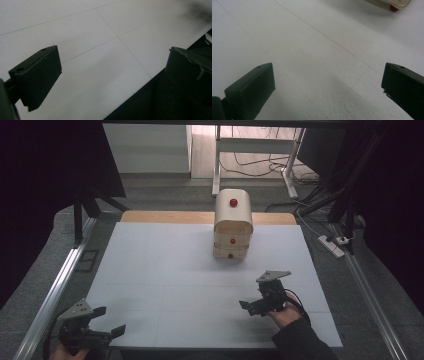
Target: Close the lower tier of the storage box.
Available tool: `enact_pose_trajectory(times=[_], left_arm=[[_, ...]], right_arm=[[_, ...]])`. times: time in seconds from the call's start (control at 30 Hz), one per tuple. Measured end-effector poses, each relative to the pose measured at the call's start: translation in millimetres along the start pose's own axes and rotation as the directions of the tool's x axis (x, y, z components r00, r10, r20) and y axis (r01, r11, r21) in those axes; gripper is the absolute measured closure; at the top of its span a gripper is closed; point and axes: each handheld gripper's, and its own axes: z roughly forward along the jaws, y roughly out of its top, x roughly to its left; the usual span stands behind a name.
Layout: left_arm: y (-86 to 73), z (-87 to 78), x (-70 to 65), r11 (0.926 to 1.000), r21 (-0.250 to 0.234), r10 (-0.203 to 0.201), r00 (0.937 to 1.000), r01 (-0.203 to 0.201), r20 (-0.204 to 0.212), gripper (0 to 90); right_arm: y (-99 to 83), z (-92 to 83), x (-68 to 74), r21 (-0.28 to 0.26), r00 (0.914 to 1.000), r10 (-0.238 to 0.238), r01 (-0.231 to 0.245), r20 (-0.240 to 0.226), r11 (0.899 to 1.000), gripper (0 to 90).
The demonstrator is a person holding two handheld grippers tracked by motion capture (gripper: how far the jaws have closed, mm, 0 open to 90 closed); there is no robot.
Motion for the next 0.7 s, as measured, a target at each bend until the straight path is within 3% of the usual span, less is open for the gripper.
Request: enact_pose_trajectory(times=[0.7], left_arm=[[0.0,0.0,-0.3,1.0,0.0,-0.001,1.0,0.001,-0.002,0.7]], right_arm=[[-14.2,-23.4,-0.8,-0.005,0.9993,0.025,-0.025,0.026,1.0,0.0]])
